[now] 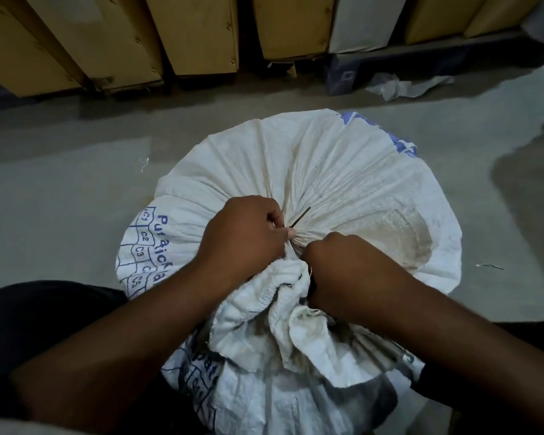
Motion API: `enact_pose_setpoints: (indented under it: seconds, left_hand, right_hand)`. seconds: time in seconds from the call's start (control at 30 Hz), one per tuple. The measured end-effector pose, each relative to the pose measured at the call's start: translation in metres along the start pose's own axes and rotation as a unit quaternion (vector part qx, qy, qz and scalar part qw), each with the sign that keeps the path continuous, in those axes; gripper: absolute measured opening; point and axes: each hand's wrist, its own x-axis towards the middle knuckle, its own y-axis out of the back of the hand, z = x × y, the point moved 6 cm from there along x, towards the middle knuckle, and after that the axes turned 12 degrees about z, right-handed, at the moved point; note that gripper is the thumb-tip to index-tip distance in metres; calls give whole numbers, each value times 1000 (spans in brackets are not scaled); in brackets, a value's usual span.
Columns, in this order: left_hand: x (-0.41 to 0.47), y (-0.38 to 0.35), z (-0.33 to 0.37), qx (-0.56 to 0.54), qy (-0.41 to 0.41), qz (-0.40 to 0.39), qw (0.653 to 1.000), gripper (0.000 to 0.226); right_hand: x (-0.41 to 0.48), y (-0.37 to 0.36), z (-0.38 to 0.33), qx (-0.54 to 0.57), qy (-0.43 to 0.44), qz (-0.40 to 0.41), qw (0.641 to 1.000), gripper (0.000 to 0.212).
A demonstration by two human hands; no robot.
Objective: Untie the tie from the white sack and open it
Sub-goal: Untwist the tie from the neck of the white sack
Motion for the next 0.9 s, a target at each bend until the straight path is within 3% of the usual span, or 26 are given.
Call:
enact_pose_setpoints:
  seconds: [0.13,0.2,0.27,0.33,0.53,0.9]
  left_hand:
    - [0,-3,4,31,-37,27,998,18]
    - [-4,-7,8,59,-65,15,996,15]
    - [-9,-7,12,86,-82,27,993,12]
    - [-13,-4,14,87,-86,57,991,11]
    - [-17,-4,17,95,-108,59,988,11]
    - [-11,-11,9,51,-109,79,990,8]
  right_hand:
    - [8,10,13,46,-12,4,999,28]
    - [15,22,27,97,-41,64,992,9]
    - [22,35,35,129,-45,161,977,14]
    - [29,36,34,117,-20,206,971,17]
    - [39,14,30,80,16,193,978,14]
    - [44,5,38,169,-15,146,975,10]
